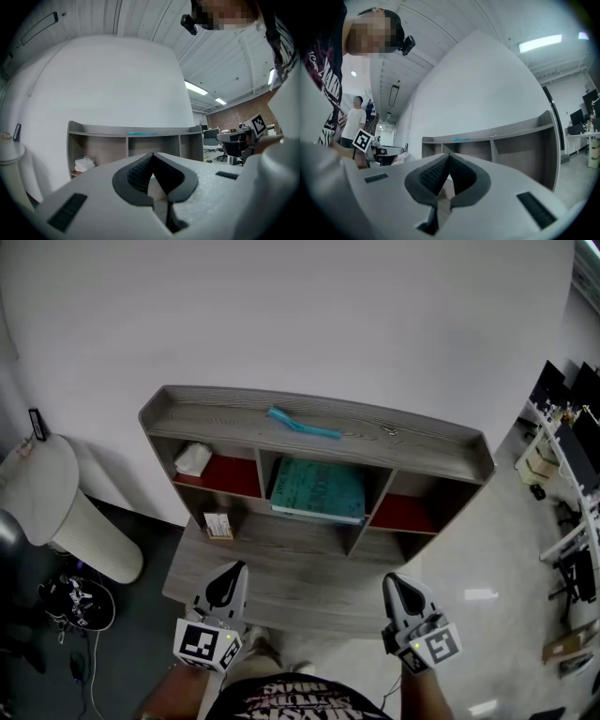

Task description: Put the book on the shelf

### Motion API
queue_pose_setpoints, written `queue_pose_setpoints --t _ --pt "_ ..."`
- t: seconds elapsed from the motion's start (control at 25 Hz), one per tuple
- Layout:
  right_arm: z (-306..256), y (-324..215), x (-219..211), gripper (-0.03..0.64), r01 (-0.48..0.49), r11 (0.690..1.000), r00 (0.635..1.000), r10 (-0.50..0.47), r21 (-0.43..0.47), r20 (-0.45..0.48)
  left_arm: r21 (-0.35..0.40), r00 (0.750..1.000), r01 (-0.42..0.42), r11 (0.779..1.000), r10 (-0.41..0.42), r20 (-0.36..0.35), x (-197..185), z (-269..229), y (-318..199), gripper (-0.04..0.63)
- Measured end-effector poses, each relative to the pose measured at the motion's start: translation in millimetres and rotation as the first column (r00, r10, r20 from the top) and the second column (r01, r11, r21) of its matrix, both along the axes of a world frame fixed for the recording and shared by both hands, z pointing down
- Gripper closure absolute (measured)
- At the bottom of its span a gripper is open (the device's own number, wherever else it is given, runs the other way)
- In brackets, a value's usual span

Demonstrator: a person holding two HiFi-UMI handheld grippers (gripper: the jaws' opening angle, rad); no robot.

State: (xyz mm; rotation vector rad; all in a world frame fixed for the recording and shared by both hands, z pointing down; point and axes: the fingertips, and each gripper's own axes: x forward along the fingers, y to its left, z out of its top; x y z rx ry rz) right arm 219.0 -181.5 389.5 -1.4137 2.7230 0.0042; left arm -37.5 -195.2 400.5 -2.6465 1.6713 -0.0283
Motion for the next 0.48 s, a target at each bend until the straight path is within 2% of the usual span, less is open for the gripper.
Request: queue_pose_setpoints --t 0.24,0.48 --pt "16.8 7.9 1.2 0.615 -0.003 0.999 1.000 0.004 -0.034 0.005 0.006 0.998 0.000 1.000 0.000 0.062 7.3 4.6 12.4 0.591" --pt "19.8 8.1 2.7 0.615 0.017 0.999 1.000 -0.016 -0.038 0.018 -0.022 1.000 -0.027 0.999 0.027 0.011 21.9 8.4 12.9 0.591"
